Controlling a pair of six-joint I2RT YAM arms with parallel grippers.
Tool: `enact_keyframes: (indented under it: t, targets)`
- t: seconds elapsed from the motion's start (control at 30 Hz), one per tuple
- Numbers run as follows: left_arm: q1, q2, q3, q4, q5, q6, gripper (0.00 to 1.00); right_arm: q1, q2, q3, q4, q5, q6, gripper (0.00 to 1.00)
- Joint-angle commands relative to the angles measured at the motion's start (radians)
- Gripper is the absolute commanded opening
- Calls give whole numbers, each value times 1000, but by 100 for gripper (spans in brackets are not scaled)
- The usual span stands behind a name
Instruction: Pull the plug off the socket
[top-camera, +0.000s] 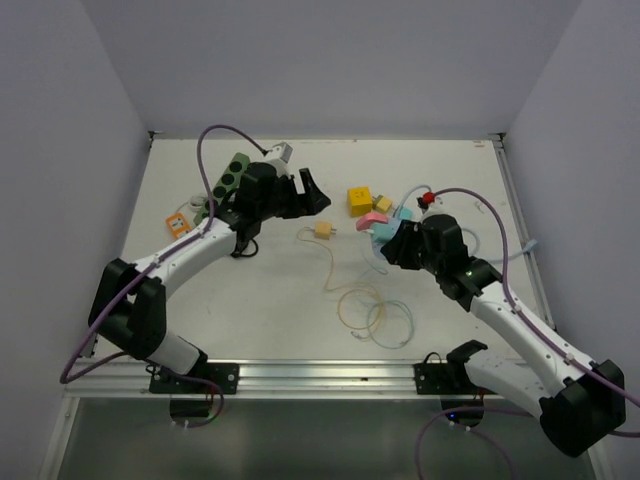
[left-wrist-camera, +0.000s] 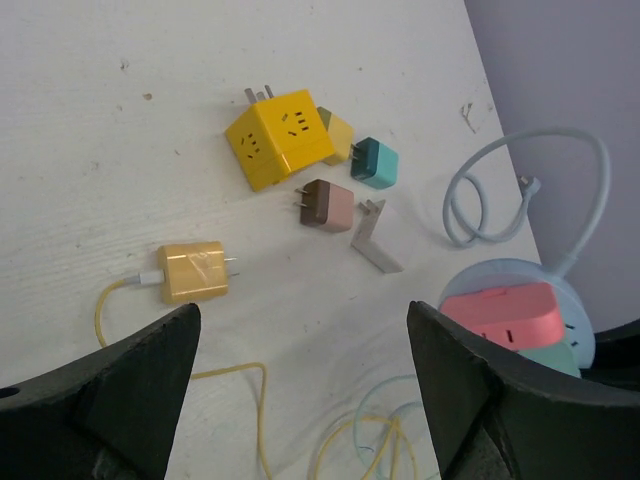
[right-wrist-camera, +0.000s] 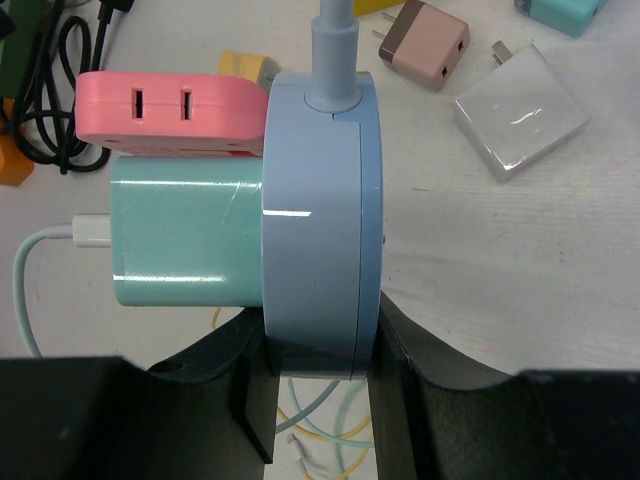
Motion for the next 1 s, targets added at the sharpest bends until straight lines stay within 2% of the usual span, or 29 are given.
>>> enact_keyframes:
  t: [0.0, 0.2, 0.5, 0.7, 0.97]
  targets:
    - [2, -96, -13, -121, -29, -59, 88, 0, 17, 76, 130, -26, -39, 0]
    - [-76, -185, -19, -144, -55, -189, 88, 3, 75, 83, 197, -77, -28, 0]
    - [-193, -162, 3, -117, -100, -321, 88, 29, 147, 107, 256, -100, -21, 0]
    - [-216, -133, 1, -62, -109, -374, 81, 75, 155, 104, 273, -91, -11, 0]
    - [-243, -81, 15, -68, -137, -403, 70, 155, 153, 87, 291, -48, 16, 0]
